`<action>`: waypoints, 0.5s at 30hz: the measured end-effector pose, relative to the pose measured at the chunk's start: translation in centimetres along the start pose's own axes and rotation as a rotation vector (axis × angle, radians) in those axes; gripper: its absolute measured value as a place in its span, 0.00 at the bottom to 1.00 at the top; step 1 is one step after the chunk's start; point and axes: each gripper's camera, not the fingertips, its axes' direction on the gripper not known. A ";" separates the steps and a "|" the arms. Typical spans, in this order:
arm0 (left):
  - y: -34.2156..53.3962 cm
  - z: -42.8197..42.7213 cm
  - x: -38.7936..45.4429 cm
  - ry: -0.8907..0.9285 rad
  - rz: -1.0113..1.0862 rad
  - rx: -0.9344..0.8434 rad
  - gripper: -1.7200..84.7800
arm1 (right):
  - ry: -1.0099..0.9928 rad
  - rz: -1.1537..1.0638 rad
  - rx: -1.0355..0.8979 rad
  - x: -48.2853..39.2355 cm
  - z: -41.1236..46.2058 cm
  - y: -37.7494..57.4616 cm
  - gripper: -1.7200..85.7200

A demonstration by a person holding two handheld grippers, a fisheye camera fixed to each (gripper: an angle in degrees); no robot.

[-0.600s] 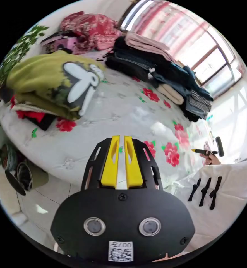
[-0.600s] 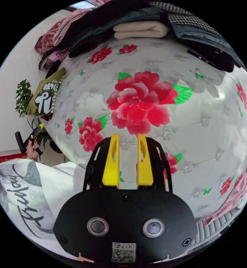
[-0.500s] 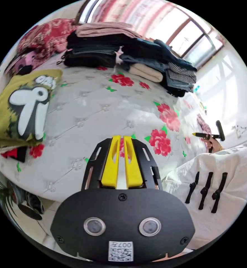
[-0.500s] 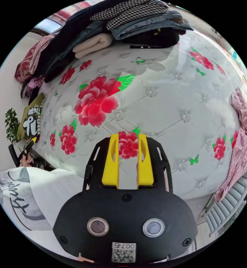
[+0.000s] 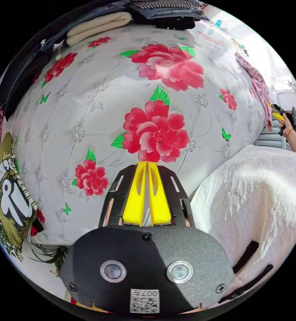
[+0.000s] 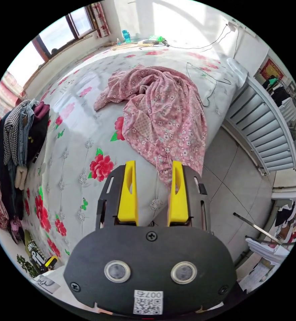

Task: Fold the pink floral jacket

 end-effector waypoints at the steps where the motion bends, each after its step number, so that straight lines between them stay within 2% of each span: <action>1: 0.2 0.1 -0.2 0.007 -0.018 0.007 0.01 | -0.025 0.023 -0.058 0.8 1.6 -0.6 0.15; 3: 0.2 0.2 -0.7 0.037 -0.076 0.012 0.01 | -0.031 0.016 -0.174 0.9 4.4 -0.9 0.15; 4: 0.2 0.3 -1.0 0.054 -0.106 0.012 0.01 | 0.007 -0.039 -0.115 0.0 4.3 -0.8 0.14; 8: 0.0 0.5 -1.3 0.058 -0.123 0.006 0.01 | 0.030 -0.079 -0.093 -0.4 4.6 -0.8 0.07; 11: 0.3 0.6 -1.4 0.053 -0.133 0.021 0.01 | -0.206 -0.232 -0.120 -2.8 5.2 0.7 0.04; 15: 1.0 0.8 -2.3 0.093 -0.209 0.064 0.01 | -0.509 -0.601 -0.175 -14.7 5.8 7.9 0.03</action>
